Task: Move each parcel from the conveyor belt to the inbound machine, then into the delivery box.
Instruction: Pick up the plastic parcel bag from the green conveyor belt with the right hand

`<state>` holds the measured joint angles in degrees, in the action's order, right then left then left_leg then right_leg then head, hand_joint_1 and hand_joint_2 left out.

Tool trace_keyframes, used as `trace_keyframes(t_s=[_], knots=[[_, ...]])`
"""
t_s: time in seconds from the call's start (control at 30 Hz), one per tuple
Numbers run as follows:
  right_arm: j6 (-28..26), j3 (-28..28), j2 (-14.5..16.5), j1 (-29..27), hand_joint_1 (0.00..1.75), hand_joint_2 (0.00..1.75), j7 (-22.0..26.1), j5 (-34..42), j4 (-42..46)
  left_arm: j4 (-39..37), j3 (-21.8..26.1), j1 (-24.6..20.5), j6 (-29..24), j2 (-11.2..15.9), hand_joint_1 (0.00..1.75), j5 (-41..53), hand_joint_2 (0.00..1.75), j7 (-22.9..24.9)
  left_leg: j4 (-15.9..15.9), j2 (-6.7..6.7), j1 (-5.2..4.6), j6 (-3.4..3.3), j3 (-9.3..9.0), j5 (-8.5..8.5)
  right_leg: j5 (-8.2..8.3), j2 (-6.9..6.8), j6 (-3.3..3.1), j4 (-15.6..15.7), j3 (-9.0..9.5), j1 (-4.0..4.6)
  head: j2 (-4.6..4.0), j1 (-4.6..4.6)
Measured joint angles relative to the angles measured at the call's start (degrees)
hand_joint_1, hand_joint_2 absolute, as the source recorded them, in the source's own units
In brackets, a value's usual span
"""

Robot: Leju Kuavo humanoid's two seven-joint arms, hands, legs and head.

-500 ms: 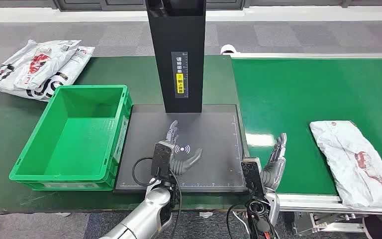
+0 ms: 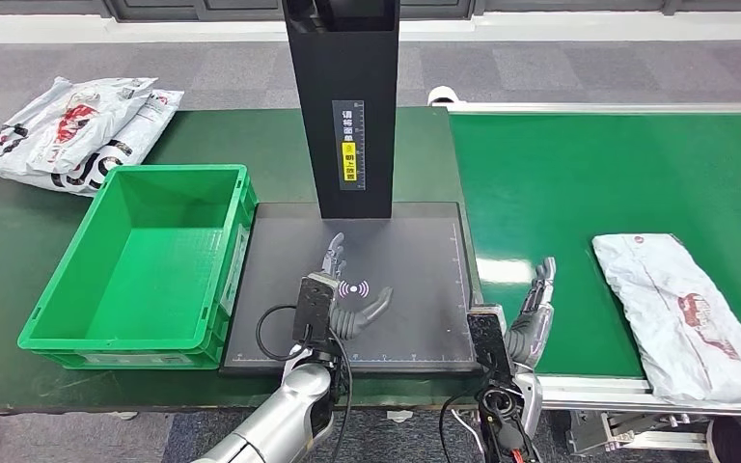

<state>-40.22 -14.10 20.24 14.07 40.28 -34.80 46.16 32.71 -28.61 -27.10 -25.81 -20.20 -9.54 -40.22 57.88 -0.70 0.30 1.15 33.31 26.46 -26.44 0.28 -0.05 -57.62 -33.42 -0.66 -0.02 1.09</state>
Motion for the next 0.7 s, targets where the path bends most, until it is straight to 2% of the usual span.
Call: trace_keyframes(t_s=[0.33, 0.47, 0.53, 0.57, 0.67, 0.7], knots=[[0.00, -0.09, -0.01, 0.03, 0.00, 1.75, 0.00, 1.34, 0.09, -0.30, 0.00, -0.07, 0.53, 0.00, 0.00, -2.29, 1.75, 0.00, 0.00, 0.00, 0.00, 0.00, 0.00, 0.00, 0.00, 0.00, 0.00, 0.00, -0.01, 0.00, 0.02, 0.00], [-0.01, -2.15, -0.08, 0.05, 0.00, 1.75, -0.01, -3.35, 1.36, -0.68, 0.00, -0.61, 1.61, 0.00, 0.00, -3.19, 1.75, 0.00, 0.01, -0.01, 0.00, 0.00, 0.00, 0.00, 0.00, 0.00, 0.00, 0.01, -0.02, -0.01, 0.02, 0.00], [-0.02, -5.16, -0.10, 0.38, 0.00, 1.75, -1.34, -9.79, 2.65, -1.23, -0.01, -1.52, 1.53, 0.02, 0.00, -3.94, 1.75, -0.01, 0.01, -0.01, -0.01, 0.00, 0.00, 0.00, 0.01, -0.01, 0.01, 0.01, -0.02, -0.03, 0.02, 0.00], [-0.03, -7.87, -0.16, 0.97, 0.00, 1.75, -2.53, -15.67, 3.41, -2.11, -0.01, -2.36, 1.17, 0.03, 0.00, -4.75, 1.75, -0.01, 0.02, -0.01, -0.03, -0.01, 0.00, 0.00, 0.02, -0.01, 0.02, 0.01, -0.04, -0.06, 0.02, 0.00], [-0.06, -20.73, -0.89, 4.80, 0.00, 1.75, -4.31, -37.08, 4.63, -6.00, -0.02, -5.43, 0.33, 0.07, 0.00, -6.44, 1.75, 0.00, 0.02, -0.04, -0.12, -0.11, 0.01, -0.07, 0.10, -0.04, 0.12, 0.02, -0.03, -0.15, 0.02, 0.01], [-0.05, -25.34, -1.30, 6.17, 0.00, 1.75, -4.42, -41.99, 4.67, -7.09, -0.02, -6.26, 0.24, 0.08, 0.00, -6.16, 1.75, 0.00, 0.02, -0.11, -0.13, -0.18, 0.02, -0.11, 0.12, -0.11, 0.15, 0.03, 0.00, -0.17, 0.02, 0.01]])
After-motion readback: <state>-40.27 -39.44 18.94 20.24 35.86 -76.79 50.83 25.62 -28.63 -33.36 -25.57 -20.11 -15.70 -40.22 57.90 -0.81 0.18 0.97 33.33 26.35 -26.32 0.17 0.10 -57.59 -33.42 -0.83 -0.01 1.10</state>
